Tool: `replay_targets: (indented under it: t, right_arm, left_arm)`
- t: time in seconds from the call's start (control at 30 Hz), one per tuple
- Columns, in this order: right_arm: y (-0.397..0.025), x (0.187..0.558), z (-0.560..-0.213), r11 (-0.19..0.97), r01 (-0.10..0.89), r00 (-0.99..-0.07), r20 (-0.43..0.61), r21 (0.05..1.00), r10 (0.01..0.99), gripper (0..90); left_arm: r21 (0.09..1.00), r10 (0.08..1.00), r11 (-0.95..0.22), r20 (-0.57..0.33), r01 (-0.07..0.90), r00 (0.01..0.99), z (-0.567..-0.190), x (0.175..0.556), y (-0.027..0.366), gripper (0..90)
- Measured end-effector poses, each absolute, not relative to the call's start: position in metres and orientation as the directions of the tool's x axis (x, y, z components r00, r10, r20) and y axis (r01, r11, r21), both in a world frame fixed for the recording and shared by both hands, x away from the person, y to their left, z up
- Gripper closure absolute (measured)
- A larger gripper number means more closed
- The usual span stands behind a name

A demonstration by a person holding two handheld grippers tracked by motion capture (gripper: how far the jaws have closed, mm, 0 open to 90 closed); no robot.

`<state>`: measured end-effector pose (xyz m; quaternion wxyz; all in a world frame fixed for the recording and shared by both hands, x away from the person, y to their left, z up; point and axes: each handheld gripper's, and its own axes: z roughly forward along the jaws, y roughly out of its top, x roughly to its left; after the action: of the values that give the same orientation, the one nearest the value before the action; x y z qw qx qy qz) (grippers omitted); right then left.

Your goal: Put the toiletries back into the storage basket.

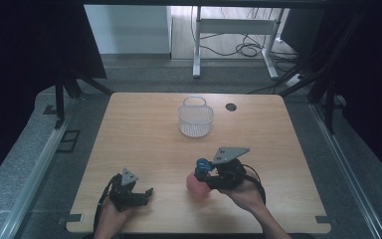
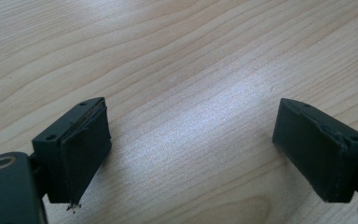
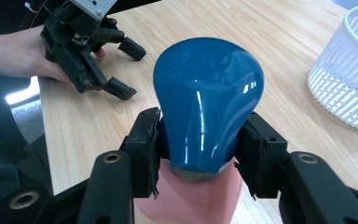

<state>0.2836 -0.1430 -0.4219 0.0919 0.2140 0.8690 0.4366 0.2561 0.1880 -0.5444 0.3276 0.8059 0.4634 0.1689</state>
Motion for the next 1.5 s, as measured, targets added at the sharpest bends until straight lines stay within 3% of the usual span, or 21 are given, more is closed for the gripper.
replay_targets:
  t: [1.5]
  right_arm:
    - [-0.154, 0.344, -0.388, 0.490, 0.327, -0.835, 0.005, 0.808, 0.550, 52.4]
  left_arm:
    - [0.687, 0.857, -0.358, -0.027, 0.632, 0.515, -0.545, 0.256, 0.188, 10.7]
